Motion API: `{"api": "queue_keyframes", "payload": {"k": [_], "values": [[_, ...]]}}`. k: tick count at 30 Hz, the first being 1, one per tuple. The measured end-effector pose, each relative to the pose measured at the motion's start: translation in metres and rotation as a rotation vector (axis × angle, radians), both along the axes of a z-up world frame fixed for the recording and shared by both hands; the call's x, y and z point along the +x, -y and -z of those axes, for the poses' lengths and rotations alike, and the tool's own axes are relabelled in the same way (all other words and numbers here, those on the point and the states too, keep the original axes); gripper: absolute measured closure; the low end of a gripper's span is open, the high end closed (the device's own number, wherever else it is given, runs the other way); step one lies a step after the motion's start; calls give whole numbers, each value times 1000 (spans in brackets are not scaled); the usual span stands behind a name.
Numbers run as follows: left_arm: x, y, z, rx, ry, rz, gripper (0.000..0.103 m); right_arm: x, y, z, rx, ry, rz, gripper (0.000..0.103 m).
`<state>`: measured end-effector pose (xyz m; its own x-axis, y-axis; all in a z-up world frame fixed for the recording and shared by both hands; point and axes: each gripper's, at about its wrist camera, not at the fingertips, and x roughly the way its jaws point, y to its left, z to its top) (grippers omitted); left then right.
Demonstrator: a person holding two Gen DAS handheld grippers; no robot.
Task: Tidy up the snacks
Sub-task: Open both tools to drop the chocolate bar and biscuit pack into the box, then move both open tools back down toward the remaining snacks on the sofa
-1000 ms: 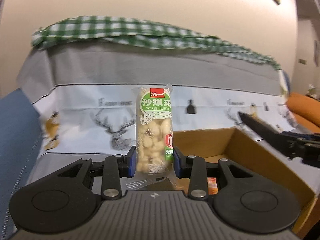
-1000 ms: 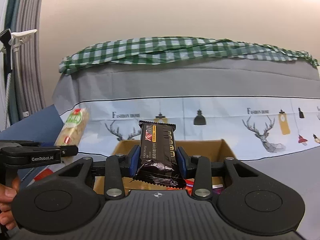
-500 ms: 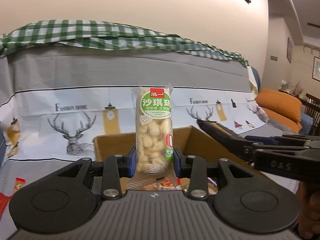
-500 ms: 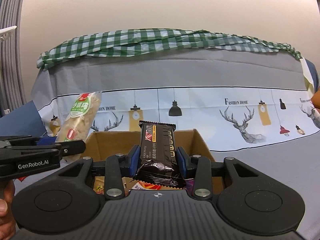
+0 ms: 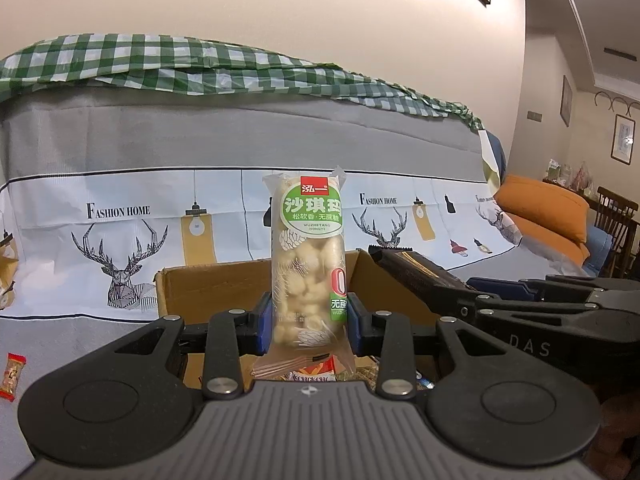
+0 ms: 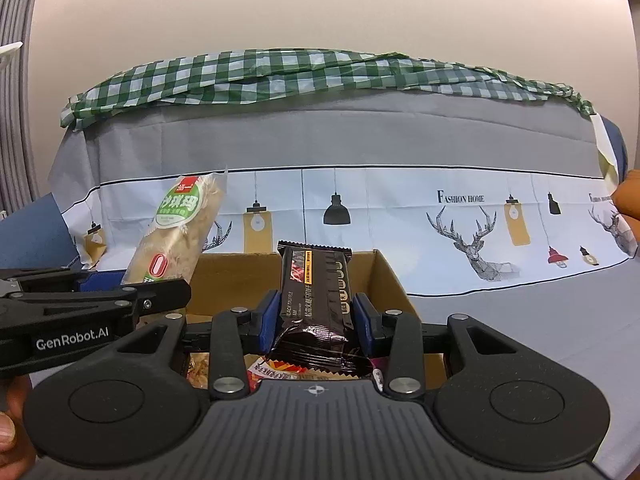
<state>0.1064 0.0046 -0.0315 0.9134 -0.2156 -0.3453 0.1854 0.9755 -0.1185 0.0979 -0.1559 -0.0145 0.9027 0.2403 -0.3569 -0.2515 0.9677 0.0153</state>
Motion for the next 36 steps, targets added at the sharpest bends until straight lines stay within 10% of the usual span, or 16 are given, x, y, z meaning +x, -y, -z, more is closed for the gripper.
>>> {"api": "queue_keyframes", "payload": {"k": [7,11,31,33,36], "values": [[3,-1,-1,-11,-17,6,63,1,-2,1,2,-14,1,61],[6,-4,-1,-18,-25,-25,43,3,-1,-3,26,-8,40,23],[-41,-63,-13,63,6,-139,51,-17,-40,-2,77,8,120,23],[-45,-80,-16,77,-4,-146,60,-20,-48,-4,92,21,103,34],[-41,-114,-17,126,-48,-190,76,-23,-59,-7,140,27,37,89]]}}
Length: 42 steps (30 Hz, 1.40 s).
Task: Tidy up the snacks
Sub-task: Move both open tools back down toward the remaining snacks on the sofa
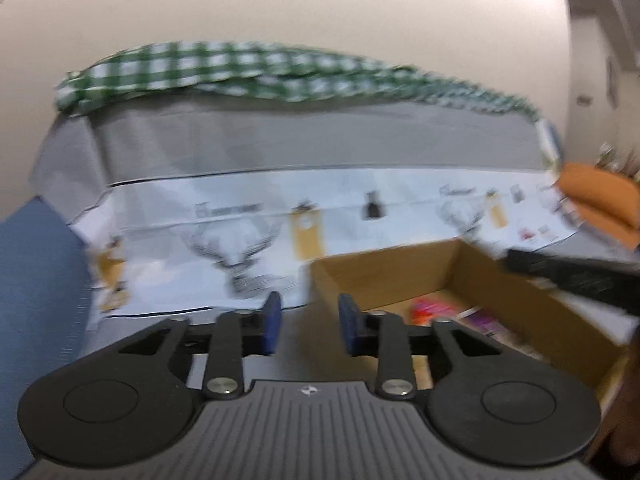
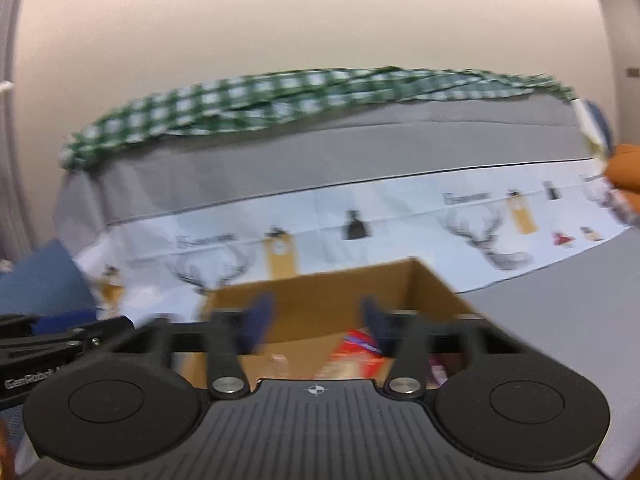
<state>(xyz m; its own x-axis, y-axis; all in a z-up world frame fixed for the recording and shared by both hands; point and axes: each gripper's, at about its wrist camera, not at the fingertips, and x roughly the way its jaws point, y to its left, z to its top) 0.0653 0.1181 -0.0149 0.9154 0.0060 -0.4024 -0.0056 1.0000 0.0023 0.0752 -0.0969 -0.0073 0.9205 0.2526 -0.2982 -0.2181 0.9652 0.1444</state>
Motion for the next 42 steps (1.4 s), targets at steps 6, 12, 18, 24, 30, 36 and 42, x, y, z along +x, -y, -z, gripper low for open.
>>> {"api": "queue_keyframes", "payload": {"k": [6,12,18,24,30,36,42], "values": [[25,-84,34,61,-183,-231,77,-4,-31,-4,92,-22,-158,93],[47,-144,60,47,-370,-436,66,-2,-70,5,91,-94,-283,92],[71,-146,90,167,-492,-409,51,0,-99,7,106,-131,-368,92],[101,-150,121,204,-586,-405,44,3,-115,12,99,-167,-429,91],[111,-165,124,95,-577,-448,44,7,-117,15,83,-176,-455,91],[105,-177,119,-69,-592,-493,56,12,-114,17,87,-191,-458,91],[83,-185,108,-259,-596,-512,61,12,-118,18,71,-186,-464,91]]}}
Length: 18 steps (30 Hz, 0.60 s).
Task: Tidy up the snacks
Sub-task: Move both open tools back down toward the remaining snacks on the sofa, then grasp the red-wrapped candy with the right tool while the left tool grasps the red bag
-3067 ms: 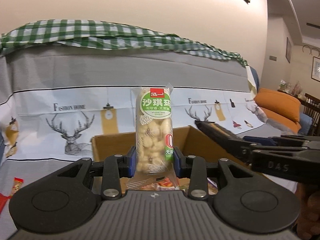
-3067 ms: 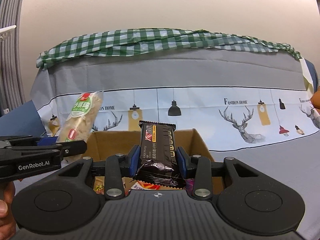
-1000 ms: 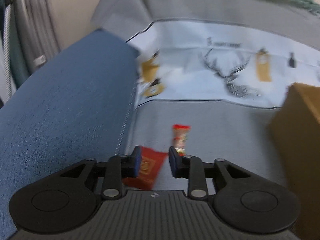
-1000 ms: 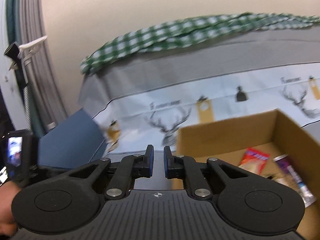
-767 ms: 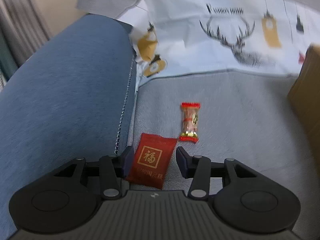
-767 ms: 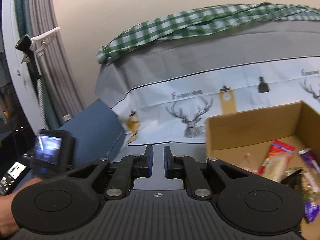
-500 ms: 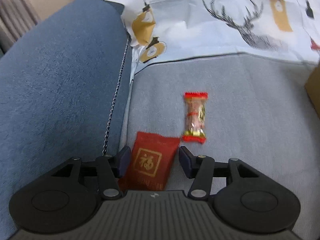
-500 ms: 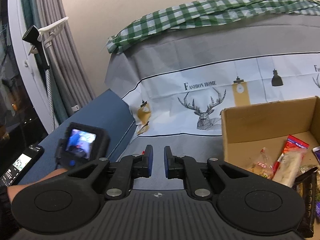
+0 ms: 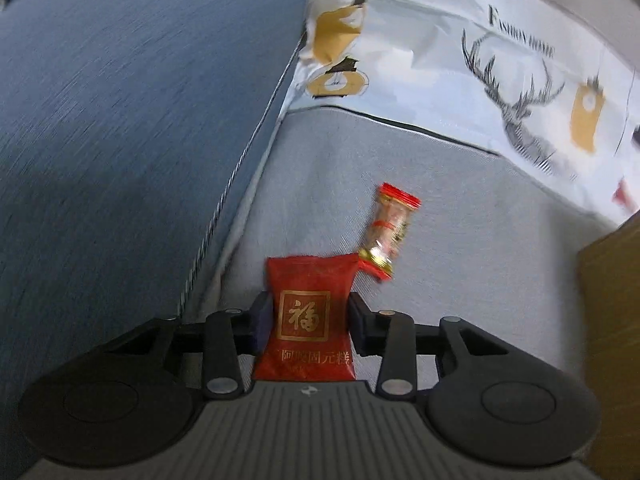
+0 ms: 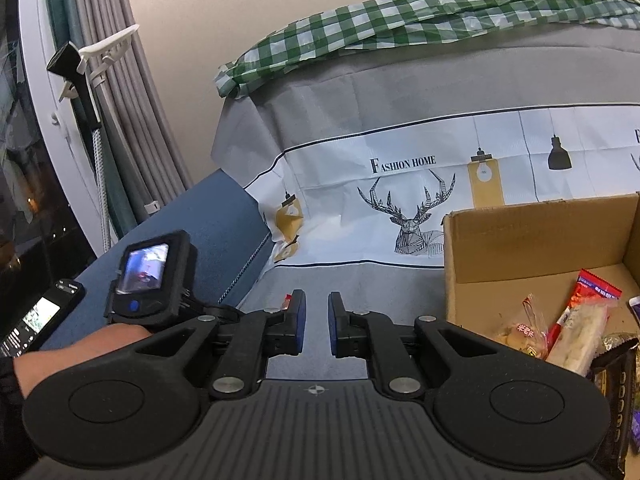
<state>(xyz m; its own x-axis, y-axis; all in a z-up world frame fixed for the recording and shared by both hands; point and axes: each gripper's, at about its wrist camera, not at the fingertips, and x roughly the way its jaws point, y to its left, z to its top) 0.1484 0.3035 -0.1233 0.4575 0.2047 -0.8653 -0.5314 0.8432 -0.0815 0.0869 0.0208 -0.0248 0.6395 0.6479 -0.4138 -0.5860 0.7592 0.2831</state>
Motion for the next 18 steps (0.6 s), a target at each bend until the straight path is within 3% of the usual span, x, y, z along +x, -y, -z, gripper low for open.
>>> {"api": "queue_keyframes", "payload": {"k": [3,7,12,18], "values": [[-28,-4,-7,-142,32,-49,63,0,-2,2,-14,-4,-4,91],[-56,0,-4,-206,3,-68,61,2,-3,4,-12,-23,-4,91],[-59,3,3,-195,-43,-62,52,0,-4,5,-12,-34,-18,88],[-56,6,6,-161,-74,-69,52,-6,-7,5,-36,-19,-37,75]]}}
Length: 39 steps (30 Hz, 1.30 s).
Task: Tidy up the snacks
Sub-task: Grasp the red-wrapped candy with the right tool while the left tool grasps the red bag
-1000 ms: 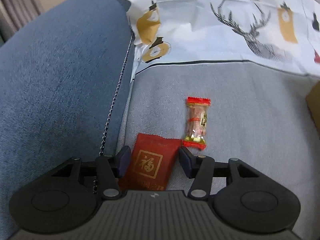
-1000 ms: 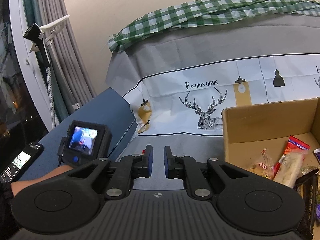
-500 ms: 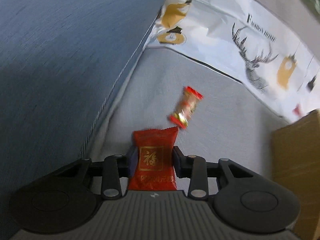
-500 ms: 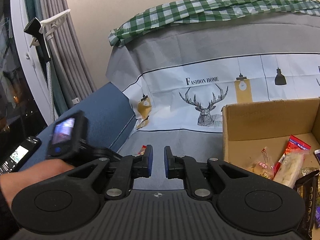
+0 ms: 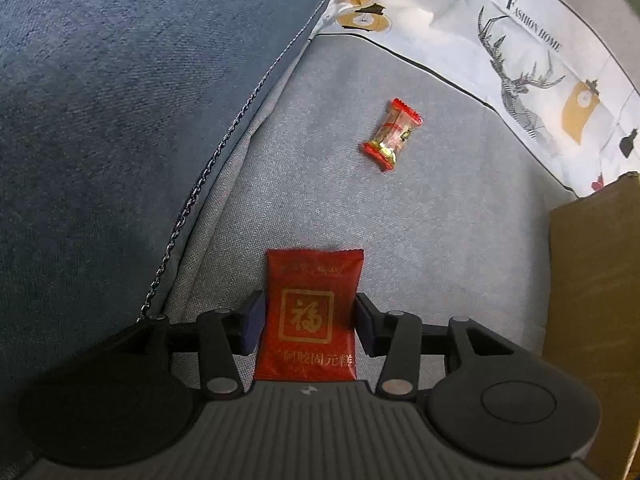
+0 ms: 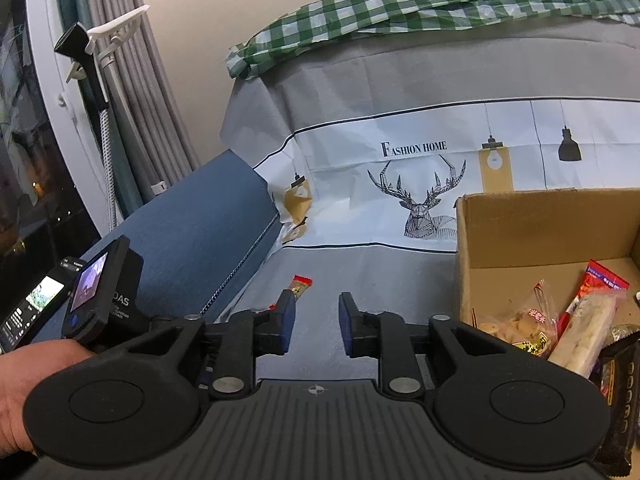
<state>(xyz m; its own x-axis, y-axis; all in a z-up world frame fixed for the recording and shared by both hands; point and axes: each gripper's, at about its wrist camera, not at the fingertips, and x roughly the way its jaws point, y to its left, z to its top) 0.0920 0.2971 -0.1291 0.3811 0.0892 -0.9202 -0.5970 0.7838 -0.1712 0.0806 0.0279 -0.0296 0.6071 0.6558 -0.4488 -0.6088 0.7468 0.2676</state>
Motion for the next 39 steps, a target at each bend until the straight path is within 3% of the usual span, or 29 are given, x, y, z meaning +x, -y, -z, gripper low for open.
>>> {"api": "queue_keyframes", "payload": {"k": [4,12,14,15,18,21,24,27,29,31,34,36,38,39], "values": [[3,2,-3,-7,20,-26,58,-4,-3,-1,-37,31,-14,74],[-1,-19,-5,-109,81,-209,58,-9,-19,-1,-161,177,-38,75],[-3,-25,-2,-139,74,-251,58,-1,-39,-6,-196,188,-47,82],[-4,-28,0,-159,73,-270,58,3,-48,-10,-200,191,-48,93],[-6,-31,0,-170,83,-276,58,23,-85,-16,-198,186,-49,96],[-7,-31,0,-169,88,-288,58,52,-128,-9,-236,134,-59,96],[-10,-33,-1,-182,93,-306,58,81,-167,12,-275,12,-111,92],[-15,-38,-1,-209,98,-314,58,112,-198,42,-305,-122,-112,80],[-17,-39,-1,-217,99,-311,58,128,-211,60,-316,-196,-86,66],[-18,-40,-1,-223,99,-308,58,141,-221,76,-320,-250,-73,61],[-19,-43,-1,-233,98,-309,58,153,-236,96,-353,-306,-81,61],[-20,-44,-1,-237,97,-312,58,146,-244,99,-383,-242,-84,62],[-19,-46,-2,-240,99,-316,57,141,-247,99,-416,-200,-93,84],[-19,-46,-2,-237,100,-314,57,138,-246,99,-421,-192,-102,85]]}}
